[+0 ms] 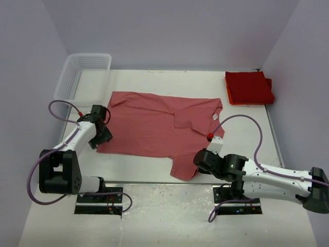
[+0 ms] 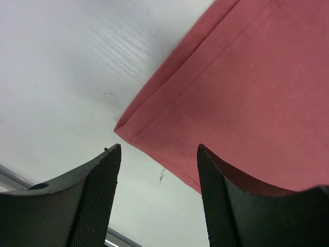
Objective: Fold and stack the t-shirts
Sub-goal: Grap the side of the flattened tshirt closest away from the robot with both arms
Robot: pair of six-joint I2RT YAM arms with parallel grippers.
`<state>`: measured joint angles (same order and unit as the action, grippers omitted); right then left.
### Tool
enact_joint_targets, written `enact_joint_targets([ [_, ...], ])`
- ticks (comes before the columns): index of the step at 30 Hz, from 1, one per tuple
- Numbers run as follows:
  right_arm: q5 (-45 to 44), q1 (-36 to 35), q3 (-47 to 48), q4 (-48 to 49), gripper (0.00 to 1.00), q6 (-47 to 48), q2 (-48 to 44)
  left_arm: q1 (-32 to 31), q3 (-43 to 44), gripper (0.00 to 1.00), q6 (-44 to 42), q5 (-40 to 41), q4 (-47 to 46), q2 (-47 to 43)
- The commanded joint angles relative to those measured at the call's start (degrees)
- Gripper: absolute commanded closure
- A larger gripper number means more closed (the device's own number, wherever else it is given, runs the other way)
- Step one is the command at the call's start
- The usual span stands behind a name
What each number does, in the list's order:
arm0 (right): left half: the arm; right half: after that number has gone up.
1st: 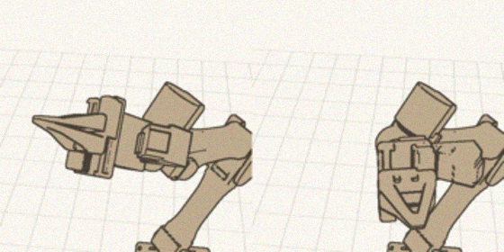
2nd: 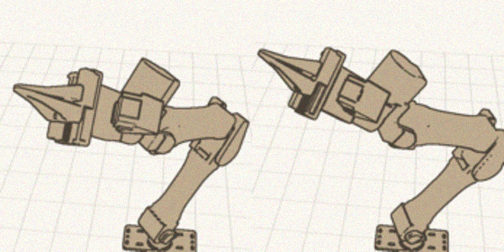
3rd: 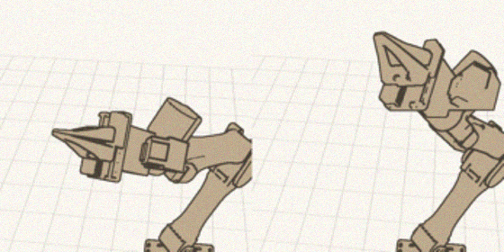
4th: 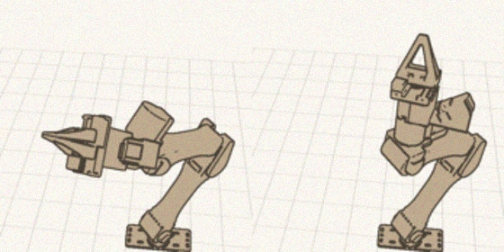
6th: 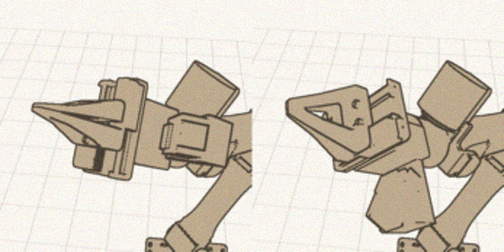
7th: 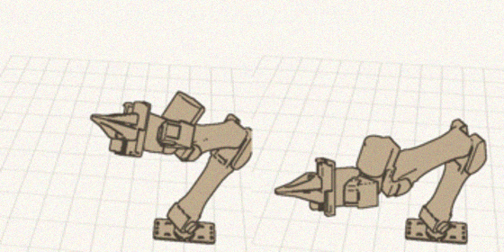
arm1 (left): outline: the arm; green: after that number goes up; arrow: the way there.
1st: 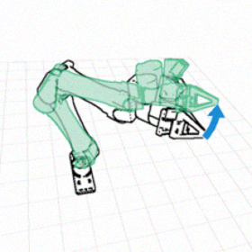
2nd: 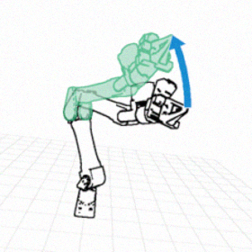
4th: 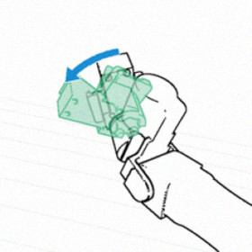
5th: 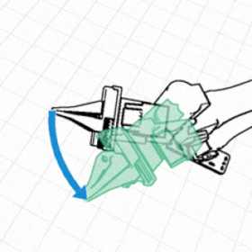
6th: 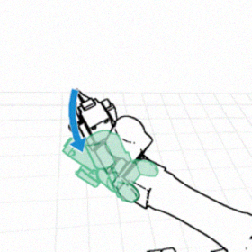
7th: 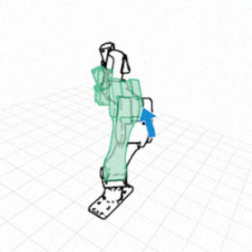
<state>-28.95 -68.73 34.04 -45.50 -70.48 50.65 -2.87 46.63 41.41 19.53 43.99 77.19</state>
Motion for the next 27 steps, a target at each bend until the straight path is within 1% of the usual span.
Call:
enact_joint_targets([
  [1,-1.46,0.17,-0.73,-0.12,1.0,0.08,-1.7,1.03,-1.19,0.37,0.51,-4.15,-0.31,1.38],
  [3,-1.37,0.26,-0.47,-0.47,1.0,-0.01,-2.31,2.34,-1.63,0.37,1.48,-4.85,-0.04,1.91],
  [7,-1.72,0.17,-0.55,-1.17,1.0,-0.19,-3.37,2.87,-3.56,0.37,1.57,-5.29,0.05,2.88],
  [8,-1.64,0.26,-0.64,-1.17,1.0,-0.27,-3.63,4.44,-3.83,0.37,1.4,-6.16,-0.13,3.58],
  [21,-1.81,0.26,-0.64,-1.88,1.0,-1.07,-3.9,11.92,-1.9,0.43,-1.77,-7.4,-1.27,6.13],
  [24,-1.9,0.26,-0.56,-1.88,1.0,-1.15,-3.28,13.15,-1.37,0.45,-2.56,-7.4,-1.27,6.4],
  [27,-1.9,0.26,-0.56,-1.88,1.0,-1.33,-3.1,15.08,-1.19,0.52,-3.61,-8.28,-1.89,6.13],
])
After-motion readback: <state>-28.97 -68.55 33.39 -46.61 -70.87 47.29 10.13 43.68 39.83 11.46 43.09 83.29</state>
